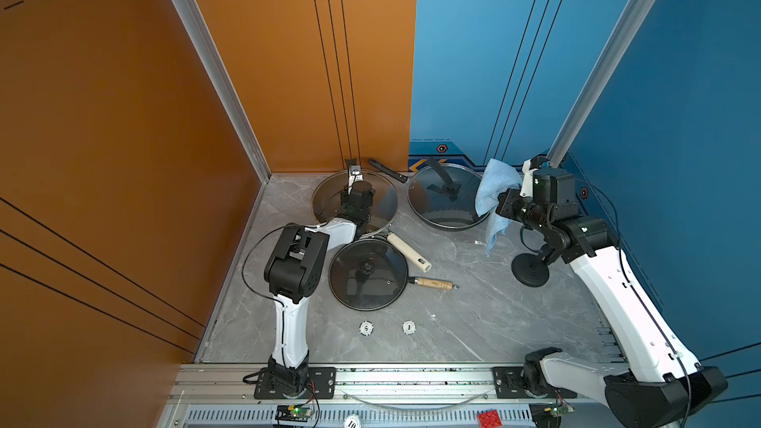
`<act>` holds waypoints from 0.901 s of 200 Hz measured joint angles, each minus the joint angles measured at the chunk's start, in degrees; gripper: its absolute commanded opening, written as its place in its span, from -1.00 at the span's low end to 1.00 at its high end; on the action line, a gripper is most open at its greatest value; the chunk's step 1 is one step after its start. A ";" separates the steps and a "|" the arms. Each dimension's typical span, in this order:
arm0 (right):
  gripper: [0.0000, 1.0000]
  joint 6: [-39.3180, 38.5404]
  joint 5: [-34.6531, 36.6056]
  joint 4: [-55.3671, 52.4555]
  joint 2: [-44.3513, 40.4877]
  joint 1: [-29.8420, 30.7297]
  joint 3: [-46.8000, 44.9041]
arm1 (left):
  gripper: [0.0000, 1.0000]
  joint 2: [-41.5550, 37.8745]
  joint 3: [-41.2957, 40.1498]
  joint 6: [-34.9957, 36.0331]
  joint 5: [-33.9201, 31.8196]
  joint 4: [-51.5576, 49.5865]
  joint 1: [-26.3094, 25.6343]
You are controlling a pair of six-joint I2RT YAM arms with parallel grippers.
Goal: Wipe the pot lid with a cloth
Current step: Place the pot lid on the cooking pot.
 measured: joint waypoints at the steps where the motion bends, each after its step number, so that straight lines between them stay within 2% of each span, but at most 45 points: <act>1: -1.00 0.00 0.02 -0.02 0.00 0.00 0.00 | -1.00 0.00 0.00 0.04 -0.04 0.00 0.00; 92: -1.00 -0.07 0.04 -0.98 0.00 -1.20 -0.02 | -1.00 0.00 -1.27 -3.96 -2.73 1.29 -0.33; 180: -1.00 -0.42 -0.83 -1.75 1.42 -2.25 0.42 | -1.00 0.00 -1.77 -2.97 -7.43 1.92 -1.40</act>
